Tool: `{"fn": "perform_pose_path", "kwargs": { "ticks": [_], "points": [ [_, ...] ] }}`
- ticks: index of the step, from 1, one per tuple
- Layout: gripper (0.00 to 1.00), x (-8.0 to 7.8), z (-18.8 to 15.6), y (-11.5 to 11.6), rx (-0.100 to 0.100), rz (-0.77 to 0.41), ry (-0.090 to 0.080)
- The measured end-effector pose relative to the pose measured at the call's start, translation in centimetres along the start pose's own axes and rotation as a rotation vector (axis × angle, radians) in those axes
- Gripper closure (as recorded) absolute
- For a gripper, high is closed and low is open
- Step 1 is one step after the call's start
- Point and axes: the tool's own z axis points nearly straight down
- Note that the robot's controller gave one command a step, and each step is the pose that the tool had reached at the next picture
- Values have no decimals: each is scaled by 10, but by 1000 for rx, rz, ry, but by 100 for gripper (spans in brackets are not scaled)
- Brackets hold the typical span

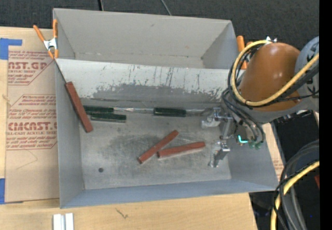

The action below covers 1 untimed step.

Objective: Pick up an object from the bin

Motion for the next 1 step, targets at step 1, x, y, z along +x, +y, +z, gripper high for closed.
{"fn": "perform_pose_path", "kwargs": {
  "ticks": [1],
  "points": [
    [0, 5, 30, -10, 2, -210, -14]
  ]
}}
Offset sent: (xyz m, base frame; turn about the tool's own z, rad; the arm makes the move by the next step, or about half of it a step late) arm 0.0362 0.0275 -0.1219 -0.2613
